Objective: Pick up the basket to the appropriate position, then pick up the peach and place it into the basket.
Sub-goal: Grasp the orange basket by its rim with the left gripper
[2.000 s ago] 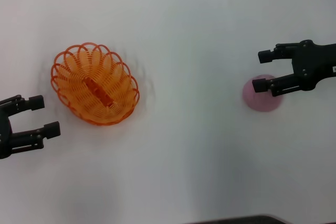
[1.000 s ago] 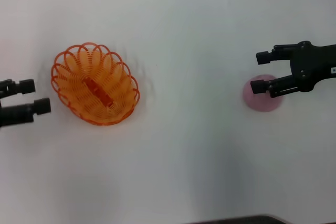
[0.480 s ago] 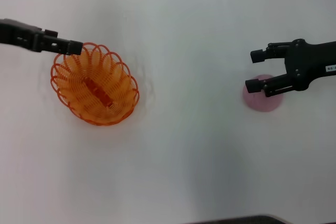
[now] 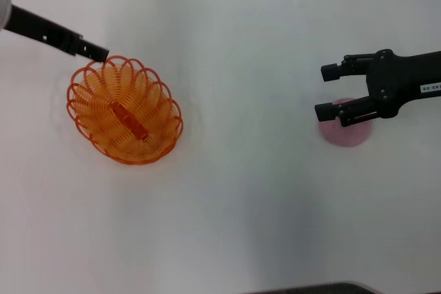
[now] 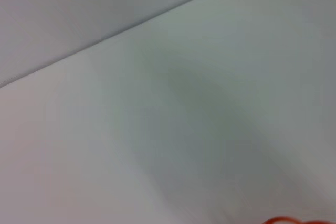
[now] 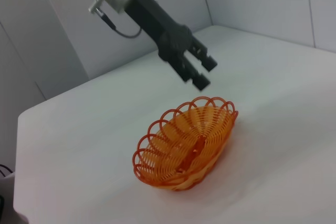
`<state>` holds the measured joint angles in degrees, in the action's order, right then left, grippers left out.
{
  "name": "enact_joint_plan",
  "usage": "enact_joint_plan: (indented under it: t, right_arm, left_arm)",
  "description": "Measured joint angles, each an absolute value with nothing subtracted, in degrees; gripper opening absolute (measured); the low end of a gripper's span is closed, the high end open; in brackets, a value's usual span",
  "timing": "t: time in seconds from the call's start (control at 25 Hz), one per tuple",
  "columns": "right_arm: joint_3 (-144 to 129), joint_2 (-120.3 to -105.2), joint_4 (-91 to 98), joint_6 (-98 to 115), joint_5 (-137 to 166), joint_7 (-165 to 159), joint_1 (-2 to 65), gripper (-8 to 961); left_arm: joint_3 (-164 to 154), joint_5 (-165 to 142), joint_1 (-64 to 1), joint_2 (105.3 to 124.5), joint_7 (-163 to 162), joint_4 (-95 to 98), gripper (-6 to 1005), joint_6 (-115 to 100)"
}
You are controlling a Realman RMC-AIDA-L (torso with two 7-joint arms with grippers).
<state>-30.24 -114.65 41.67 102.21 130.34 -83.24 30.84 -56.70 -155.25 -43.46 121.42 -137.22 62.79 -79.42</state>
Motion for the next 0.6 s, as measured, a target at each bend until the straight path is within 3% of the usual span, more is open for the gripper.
enact_joint_plan:
  t: [0.48, 0.6]
  right_arm:
    - [-30.0, -114.77, 41.7, 101.8, 130.3, -83.2, 31.0, 941]
    - [-30.0, -114.83, 41.7, 101.8, 130.3, -83.1, 31.0, 941]
  left_arm:
    - [-60.4, -163.0, -46.7, 123.06, -137.2, 51.5, 872, -72.0]
    - [-61.1, -163.0, -46.8, 123.1, -137.2, 51.1, 789, -71.9]
